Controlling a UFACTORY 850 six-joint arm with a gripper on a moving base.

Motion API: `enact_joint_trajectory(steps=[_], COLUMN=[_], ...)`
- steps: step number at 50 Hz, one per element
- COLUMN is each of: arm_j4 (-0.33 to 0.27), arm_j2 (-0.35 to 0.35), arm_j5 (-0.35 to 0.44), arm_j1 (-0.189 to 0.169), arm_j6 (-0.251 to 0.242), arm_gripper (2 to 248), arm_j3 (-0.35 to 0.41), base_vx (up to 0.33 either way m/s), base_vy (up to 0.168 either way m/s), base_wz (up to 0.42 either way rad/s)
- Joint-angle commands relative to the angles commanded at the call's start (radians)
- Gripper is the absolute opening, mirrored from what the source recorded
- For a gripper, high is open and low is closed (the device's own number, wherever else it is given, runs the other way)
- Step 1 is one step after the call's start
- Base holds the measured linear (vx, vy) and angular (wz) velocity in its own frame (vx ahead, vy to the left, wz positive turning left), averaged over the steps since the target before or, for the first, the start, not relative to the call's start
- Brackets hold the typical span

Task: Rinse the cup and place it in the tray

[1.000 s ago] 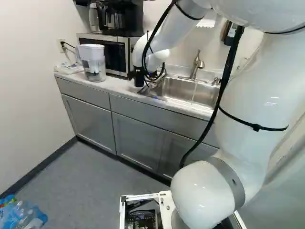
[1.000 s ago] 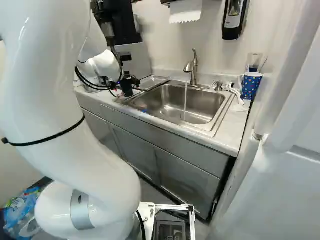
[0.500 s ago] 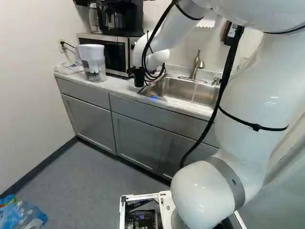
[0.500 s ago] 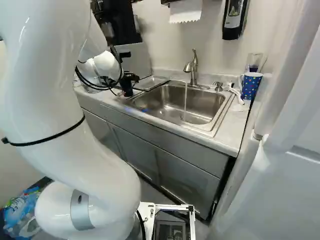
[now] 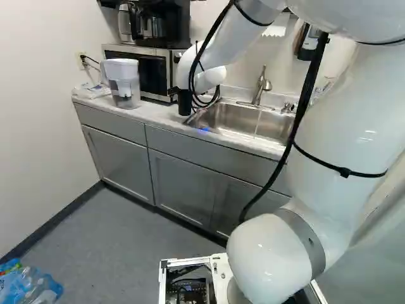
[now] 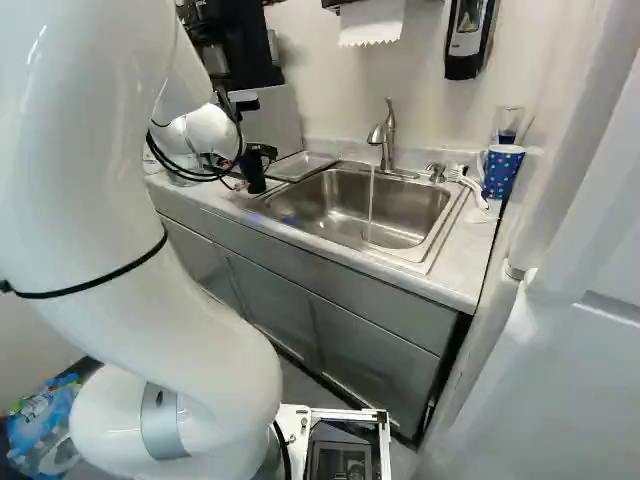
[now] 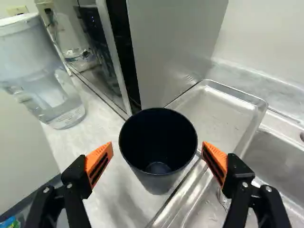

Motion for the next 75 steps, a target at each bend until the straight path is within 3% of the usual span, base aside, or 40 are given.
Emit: enact_joint_trajectory(steps=[32, 75], arm_j4=[0.000, 0.000], arm_j2=[0.007, -0.043], arm_j5=[0.058, 0.220], arm_j1=[0.006, 0.009], arm_j6=[0.000, 0.000], arm_gripper=[247, 247], arm_j3=[0.050, 0.094], base_vx=[0.000, 0.000], base_vy=[0.000, 0.000], base_wz=[0.000, 0.000])
